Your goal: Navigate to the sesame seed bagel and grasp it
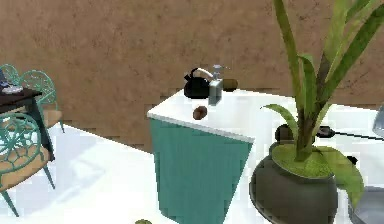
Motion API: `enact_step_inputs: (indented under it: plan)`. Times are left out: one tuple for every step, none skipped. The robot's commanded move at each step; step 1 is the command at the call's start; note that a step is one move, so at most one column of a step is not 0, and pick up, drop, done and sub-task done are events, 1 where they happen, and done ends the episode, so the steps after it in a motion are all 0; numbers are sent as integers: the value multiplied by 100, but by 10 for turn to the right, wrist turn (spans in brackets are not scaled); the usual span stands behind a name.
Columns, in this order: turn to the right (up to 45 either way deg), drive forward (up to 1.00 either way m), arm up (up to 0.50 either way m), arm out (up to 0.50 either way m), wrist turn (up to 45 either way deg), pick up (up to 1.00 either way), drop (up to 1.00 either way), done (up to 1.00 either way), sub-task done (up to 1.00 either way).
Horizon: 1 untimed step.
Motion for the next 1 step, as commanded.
enact_step_inputs:
  plan:
    - [-270,0,0,0,0,0,0,0,0]
